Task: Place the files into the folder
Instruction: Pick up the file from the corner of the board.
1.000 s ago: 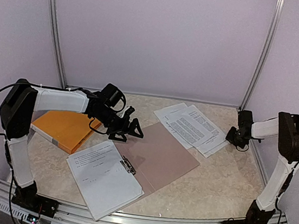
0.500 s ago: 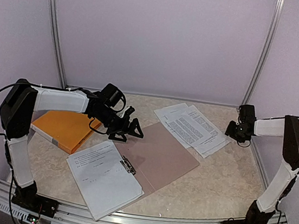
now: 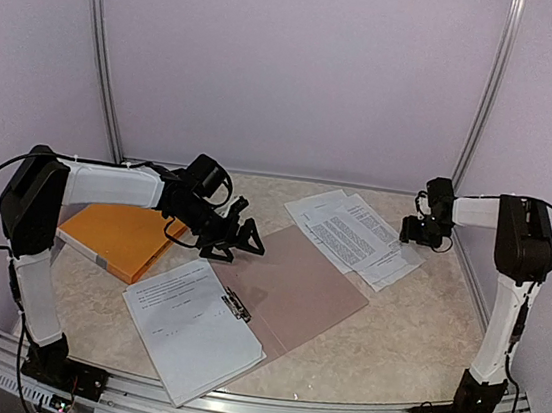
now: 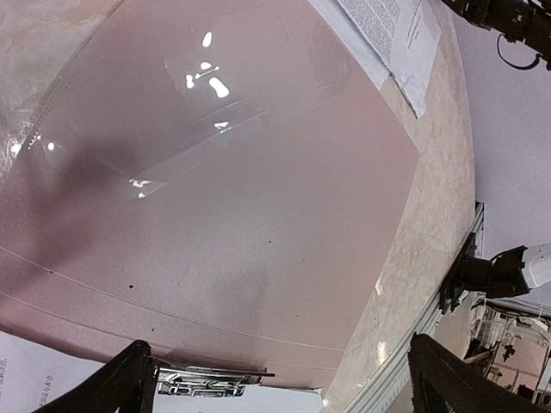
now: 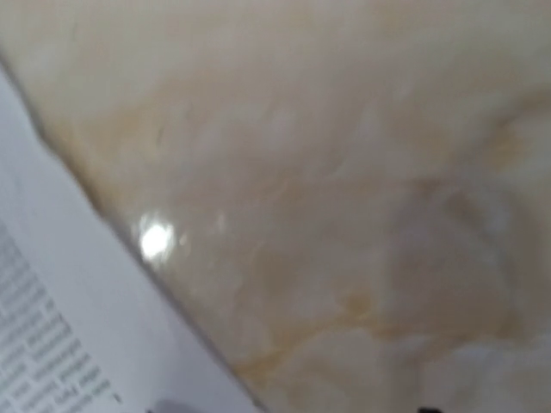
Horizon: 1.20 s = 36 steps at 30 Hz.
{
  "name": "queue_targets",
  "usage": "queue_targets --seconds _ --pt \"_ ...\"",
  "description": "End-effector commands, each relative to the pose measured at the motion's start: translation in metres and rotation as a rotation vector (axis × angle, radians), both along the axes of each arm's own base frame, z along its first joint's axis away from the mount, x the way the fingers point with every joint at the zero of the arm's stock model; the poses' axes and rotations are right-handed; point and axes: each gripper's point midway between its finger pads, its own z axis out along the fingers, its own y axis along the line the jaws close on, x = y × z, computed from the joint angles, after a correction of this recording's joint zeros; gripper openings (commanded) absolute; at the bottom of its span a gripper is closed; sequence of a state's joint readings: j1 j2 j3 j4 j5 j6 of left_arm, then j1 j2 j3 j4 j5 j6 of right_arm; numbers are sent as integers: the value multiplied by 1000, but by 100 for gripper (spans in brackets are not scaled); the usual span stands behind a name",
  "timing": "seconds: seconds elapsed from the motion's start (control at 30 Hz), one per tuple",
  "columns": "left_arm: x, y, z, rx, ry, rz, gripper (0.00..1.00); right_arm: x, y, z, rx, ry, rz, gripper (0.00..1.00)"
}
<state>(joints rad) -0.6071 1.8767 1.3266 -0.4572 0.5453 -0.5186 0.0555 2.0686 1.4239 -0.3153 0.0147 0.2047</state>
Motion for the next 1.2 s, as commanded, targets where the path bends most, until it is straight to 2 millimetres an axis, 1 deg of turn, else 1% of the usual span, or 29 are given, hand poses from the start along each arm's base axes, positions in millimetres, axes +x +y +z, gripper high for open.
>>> queue_targets --seconds 0.0,0.1,0.17,0.4,0.47,0.57,0.67,0.77,0.9,0.97,1.03,1.17 --pt "7 3 5 0 -13 8 98 -13 12 -19 -19 118 147 68" --pt "7 4 3 2 -9 9 98 -21 12 -30 -30 163 179 68" --pt "8 4 2 -1 -7 10 98 -30 15 -36 -24 190 201 67" --pt "10 6 1 -5 1 16 98 -67 17 -54 -9 255 208 61" --pt "10 6 1 -10 2 16 98 -76 17 -60 -7 279 207 55" --pt "11 6 0 -11 5 17 98 -88 18 -67 1 303 202 45" --pt "11 7 0 -11 5 19 98 -94 19 -69 7 310 193 31" --pt "11 7 -1 -9 8 21 98 -97 16 -69 -4 311 178 18" --pt "11 8 -1 -7 6 23 98 -96 12 -66 -20 303 157 6" --pt "11 8 -1 -6 6 23 98 -95 13 -60 -14 287 149 0" --pt "11 8 -1 -6 6 23 98 -92 15 -53 0 265 143 0" --pt "11 8 -2 -5 9 23 98 -84 17 -30 22 194 124 0"
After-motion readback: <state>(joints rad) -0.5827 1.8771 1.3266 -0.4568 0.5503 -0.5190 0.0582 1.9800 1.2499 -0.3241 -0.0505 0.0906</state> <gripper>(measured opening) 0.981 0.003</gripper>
